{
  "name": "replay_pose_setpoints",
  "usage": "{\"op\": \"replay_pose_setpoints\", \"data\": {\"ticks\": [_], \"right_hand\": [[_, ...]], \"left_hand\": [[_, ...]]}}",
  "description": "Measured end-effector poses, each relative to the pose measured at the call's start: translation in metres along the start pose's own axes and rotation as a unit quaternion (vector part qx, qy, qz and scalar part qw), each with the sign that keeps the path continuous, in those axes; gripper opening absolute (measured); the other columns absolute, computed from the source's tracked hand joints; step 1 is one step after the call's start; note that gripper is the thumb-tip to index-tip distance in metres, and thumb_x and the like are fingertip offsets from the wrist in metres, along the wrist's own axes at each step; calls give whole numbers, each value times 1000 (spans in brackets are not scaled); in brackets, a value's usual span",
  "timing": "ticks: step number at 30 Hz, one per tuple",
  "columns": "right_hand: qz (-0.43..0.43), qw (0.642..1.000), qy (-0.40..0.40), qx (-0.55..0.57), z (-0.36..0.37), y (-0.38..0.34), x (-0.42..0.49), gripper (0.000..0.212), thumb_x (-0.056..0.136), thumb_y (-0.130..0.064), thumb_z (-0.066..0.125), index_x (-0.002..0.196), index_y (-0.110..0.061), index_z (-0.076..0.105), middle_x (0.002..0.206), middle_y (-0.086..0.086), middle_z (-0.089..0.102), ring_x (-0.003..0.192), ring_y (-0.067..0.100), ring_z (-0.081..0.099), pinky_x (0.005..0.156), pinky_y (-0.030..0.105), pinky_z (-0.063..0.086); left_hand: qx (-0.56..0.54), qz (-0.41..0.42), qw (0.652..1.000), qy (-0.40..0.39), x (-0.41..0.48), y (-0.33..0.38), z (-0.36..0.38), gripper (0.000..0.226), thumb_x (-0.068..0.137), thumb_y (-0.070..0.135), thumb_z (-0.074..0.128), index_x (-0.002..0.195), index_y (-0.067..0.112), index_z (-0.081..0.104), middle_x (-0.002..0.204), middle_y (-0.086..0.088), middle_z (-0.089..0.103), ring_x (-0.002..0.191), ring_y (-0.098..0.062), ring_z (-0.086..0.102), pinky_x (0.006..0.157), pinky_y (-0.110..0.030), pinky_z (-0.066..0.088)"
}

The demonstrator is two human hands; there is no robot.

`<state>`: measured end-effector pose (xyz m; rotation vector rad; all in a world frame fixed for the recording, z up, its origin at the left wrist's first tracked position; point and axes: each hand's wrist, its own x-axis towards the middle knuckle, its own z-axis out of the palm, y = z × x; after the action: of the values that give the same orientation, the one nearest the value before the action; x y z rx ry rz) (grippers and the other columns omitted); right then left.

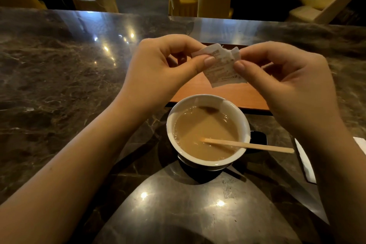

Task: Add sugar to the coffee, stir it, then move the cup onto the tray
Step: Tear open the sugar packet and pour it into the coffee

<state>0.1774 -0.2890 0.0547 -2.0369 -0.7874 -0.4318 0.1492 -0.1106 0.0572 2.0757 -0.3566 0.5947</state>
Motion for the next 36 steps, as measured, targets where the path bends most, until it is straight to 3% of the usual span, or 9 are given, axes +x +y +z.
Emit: {"op": "replay_pose_setpoints", "data": {"ticks": [5,11,17,23,28,33,36], "right_hand": [[20,999,29,24,3,2,-3,10,86,-24,59,95,-27,61,90,-15,65,84,5,64,71,23,54],[49,992,-8,114,1,-1,-3,8,83,-24,61,90,-27,64,89,-10,68,84,8,67,69,20,54],[64,982,44,174,-1,1,-2,10,84,-15,61,85,-24,65,71,-16,68,71,-4,64,60,7,45],[82,968,30,235,0,-2,-2,8,78,-22,61,84,-20,66,68,-18,70,66,-3,63,58,9,46],[80,970,18,228,-1,-4,-2,6,81,-18,62,84,-21,67,70,-18,69,68,0,64,60,10,46],[110,968,47,219,-3,2,-2,8,83,-15,62,88,-14,68,78,-8,69,68,0,64,59,11,47],[121,971,24,207,-3,3,-2,8,83,-20,62,87,-18,68,73,-11,70,67,2,62,59,15,49]], "left_hand": [[-26,8,999,-28,-2,6,3,10,84,17,62,93,19,63,85,1,69,74,-26,62,62,-40,50],[-34,-21,999,-16,-1,5,2,12,84,19,60,95,16,63,88,2,68,81,-20,64,69,-38,53],[-124,-83,987,-55,-1,10,0,20,74,27,63,94,22,65,95,7,71,84,-11,67,67,-15,50],[-145,-111,981,-62,-1,13,1,15,78,18,63,92,17,66,83,11,68,71,5,62,60,-7,44],[-146,-122,981,-41,-1,17,1,14,83,12,60,96,14,65,80,11,66,68,6,61,57,-7,44],[-114,-126,984,-47,1,26,7,18,81,16,63,99,14,65,89,6,70,75,3,65,60,-6,45],[-100,-142,984,-36,-2,29,5,16,82,15,62,97,14,66,83,9,69,69,7,63,57,-5,43]]}}
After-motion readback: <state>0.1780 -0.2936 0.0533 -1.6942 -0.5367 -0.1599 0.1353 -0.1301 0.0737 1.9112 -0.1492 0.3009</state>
